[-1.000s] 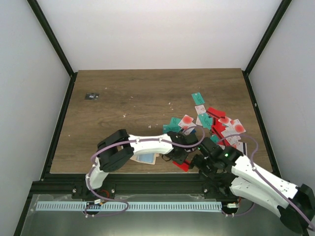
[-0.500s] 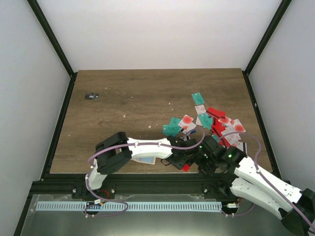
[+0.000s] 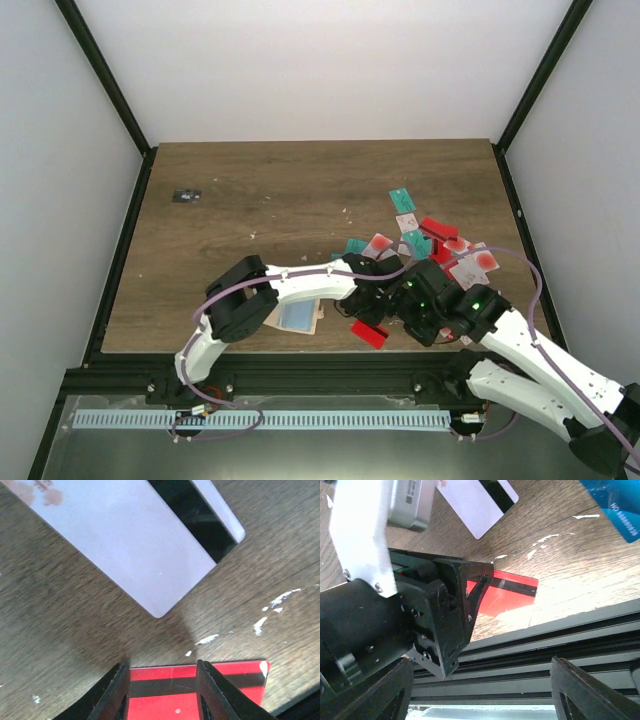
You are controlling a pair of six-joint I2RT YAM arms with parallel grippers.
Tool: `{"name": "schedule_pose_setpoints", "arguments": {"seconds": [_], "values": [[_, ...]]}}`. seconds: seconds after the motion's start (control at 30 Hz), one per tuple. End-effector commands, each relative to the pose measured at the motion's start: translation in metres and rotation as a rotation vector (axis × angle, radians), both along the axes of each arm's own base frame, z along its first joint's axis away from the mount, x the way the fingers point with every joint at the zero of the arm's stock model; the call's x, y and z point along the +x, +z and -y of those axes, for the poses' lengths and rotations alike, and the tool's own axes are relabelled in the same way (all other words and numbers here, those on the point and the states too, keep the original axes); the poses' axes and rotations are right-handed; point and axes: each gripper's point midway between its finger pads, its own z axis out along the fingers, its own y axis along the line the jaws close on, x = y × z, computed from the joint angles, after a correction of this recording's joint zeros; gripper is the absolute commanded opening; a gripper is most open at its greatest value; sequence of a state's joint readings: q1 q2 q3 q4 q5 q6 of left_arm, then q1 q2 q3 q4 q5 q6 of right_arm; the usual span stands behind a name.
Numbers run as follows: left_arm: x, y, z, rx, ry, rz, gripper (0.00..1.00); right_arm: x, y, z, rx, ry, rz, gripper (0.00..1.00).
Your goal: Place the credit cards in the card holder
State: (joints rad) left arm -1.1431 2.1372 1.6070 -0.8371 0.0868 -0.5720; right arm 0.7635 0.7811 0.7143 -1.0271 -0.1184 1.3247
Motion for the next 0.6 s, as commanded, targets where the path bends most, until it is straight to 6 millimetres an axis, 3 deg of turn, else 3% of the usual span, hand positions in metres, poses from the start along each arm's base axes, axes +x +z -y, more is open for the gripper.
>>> {"name": "schedule_pose_setpoints", "arguments": {"seconds": [0.0,0.27,0.57], "values": [[-0.014,-0.012,0.015,-0.031,-0.031,-0.071,0.38,0.005,0.019,0.010,-0.017,-0.035,0.062,0.77],[-0.021,-0.018,0.029,-0.087,-0.068,-0.111,0.37,-0.004,0.014,0.015,0.001,-0.050,0.045,0.77],[-0.018,0.002,0.050,-0.194,-0.101,-0.088,0.37,-0.003,0.010,0.010,0.013,-0.036,0.041,0.76]]}}
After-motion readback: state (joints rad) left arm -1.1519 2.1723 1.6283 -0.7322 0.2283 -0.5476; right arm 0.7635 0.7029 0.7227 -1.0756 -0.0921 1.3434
